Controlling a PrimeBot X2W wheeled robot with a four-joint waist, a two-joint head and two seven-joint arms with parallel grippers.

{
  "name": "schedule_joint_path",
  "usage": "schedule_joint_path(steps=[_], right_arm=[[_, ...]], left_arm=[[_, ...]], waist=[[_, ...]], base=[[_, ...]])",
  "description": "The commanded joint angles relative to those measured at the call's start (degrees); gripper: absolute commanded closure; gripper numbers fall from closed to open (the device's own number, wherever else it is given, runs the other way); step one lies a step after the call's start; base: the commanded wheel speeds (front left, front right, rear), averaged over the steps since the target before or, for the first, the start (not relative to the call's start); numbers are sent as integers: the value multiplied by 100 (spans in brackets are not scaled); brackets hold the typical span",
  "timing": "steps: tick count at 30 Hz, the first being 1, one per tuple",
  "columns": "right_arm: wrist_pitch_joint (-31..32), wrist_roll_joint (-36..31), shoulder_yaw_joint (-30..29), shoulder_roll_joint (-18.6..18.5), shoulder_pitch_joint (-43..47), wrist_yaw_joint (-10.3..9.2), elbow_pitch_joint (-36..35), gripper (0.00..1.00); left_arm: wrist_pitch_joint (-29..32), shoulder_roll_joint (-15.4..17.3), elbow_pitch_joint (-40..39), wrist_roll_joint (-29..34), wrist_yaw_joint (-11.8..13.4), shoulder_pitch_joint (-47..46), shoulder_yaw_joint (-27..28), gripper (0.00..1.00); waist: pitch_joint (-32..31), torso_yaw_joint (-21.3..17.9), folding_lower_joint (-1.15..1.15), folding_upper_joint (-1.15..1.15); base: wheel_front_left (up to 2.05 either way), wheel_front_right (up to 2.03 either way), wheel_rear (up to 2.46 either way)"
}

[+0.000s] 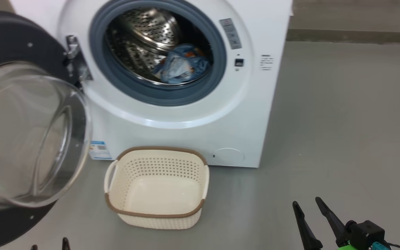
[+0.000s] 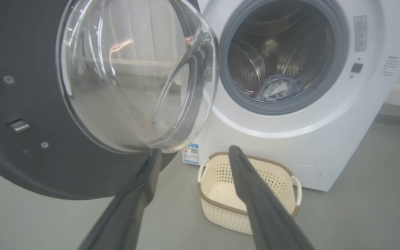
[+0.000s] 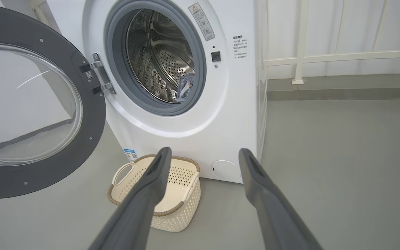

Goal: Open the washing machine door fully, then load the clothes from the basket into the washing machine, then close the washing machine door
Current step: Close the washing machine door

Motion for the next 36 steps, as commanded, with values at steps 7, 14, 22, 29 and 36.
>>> schedule_joint_path(steps=[7,14,22,29,36], right_arm=[[-28,21,161,56,8,16,-119,0],[-28,-5,171,104,45,16,-116,0],[-28,-36,227,127,20,16,-97,0],[-28,-51,348,78,-160,16,-67,0],[-28,-27,405,62,-236,16,-19,0]], left_arm=[[-36,55,-92,43,38,-51,274,0],[-36,55,-52,8,19,-46,300,0],[-36,55,-62,14,34,-22,299,0],[-36,55,-161,-111,148,7,330,0],[-36,55,-193,-128,184,15,324,0]], waist=[[-61,890,0,0],[-95,1335,0,0],[-49,1712,0,0],[73,1798,0,0],[87,1806,0,0]], base=[[0,0,0],[0,0,0],[0,0,0],[0,0,0],[0,0,0]])
